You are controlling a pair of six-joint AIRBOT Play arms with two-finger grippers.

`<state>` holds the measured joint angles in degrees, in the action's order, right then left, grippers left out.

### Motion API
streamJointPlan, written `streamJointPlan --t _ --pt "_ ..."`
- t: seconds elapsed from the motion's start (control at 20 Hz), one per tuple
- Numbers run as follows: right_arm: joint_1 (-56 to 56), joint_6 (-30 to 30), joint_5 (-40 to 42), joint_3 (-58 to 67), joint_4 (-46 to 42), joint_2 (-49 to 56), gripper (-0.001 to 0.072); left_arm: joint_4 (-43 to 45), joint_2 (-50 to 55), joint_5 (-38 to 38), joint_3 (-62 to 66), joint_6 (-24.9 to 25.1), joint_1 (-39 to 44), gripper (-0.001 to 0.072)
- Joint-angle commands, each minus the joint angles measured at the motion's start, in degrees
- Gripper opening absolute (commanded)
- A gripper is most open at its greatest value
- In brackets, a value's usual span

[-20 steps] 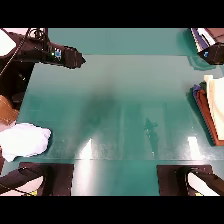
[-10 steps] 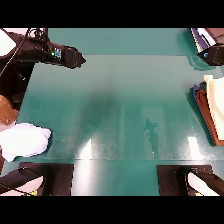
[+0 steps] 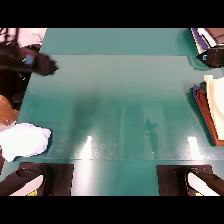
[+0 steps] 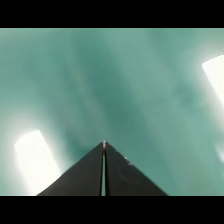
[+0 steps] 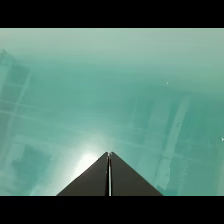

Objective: Fold the shirts.

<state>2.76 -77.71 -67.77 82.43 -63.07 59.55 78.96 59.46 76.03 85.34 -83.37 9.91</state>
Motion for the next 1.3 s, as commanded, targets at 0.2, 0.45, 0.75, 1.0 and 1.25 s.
streamJointPlan --t 0.2,0.45,0.75,1.0,1.25 --pt "0.02 -0.02 -0.13 0.04 0.02 -0.02 0.0019 21.20 -15.02 12.79 -24.87 -5.49 -9.11 0.0678" --pt "0.02 -0.02 -0.26 0.04 0.00 -0.02 0.0019 21.44 -15.04 2.80 -45.16 -7.43 -13.35 0.0645" --pt "0.02 0.00 0.09 0.04 -0.02 -0.02 0.0019 21.38 -14.95 -0.92 -53.90 -10.69 -16.20 0.0642" --pt "0.02 0.00 0.17 0.04 -0.02 -0.02 0.0019 21.18 -15.02 1.14 -53.88 -13.75 -16.20 0.0027" --pt "0.02 0.00 3.19 0.09 0.61 -1.11 0.0019 20.81 -15.89 4.28 -37.88 -13.62 -16.17 0.0026"
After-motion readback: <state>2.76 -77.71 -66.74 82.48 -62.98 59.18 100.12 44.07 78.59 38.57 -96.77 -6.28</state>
